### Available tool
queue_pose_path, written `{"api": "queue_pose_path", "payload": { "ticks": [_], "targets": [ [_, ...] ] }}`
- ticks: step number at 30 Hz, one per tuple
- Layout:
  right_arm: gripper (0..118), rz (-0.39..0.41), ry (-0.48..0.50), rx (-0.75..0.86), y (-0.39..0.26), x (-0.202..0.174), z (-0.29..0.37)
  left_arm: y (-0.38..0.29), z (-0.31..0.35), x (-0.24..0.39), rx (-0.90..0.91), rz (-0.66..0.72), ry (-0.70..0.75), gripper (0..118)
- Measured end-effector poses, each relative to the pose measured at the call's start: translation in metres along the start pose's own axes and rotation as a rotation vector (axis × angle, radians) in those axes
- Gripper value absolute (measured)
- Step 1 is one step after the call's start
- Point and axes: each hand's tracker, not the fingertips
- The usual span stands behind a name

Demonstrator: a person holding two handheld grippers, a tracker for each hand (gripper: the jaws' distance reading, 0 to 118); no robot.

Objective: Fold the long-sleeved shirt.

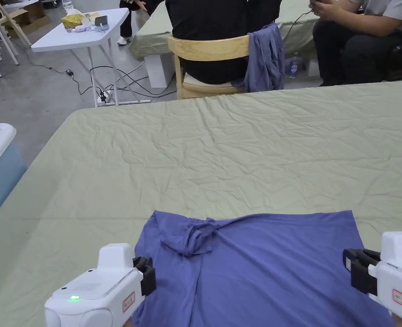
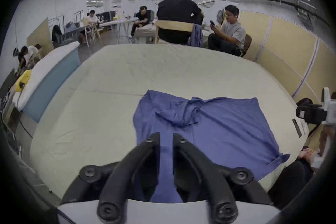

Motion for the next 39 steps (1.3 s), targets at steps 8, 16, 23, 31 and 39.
{"api": "queue_pose_path", "payload": {
  "ticks": [8, 16, 23, 31, 39],
  "targets": [
    [1, 0.006, -0.041, 0.038, -0.014, -0.012, 0.025, -0.026, 0.033, 0.0, -0.031, 0.043, -0.052, 1],
    [1, 0.025, -0.056, 0.028, -0.014, -0.015, 0.025, -0.009, 0.021, -0.002, -0.084, 0.004, -0.077, 1],
    [1, 0.02, -0.05, -0.031, -0.014, -0.008, -0.007, 0.042, -0.057, -0.023, -0.212, -0.047, -0.133, 2],
    [1, 0.004, -0.063, -0.125, -0.016, 0.009, -0.056, 0.104, -0.177, -0.053, -0.248, 0.003, -0.137, 59],
    [1, -0.014, -0.092, -0.193, -0.017, 0.03, -0.092, 0.124, -0.272, -0.052, -0.3, -0.026, -0.085, 59]
  ]
}}
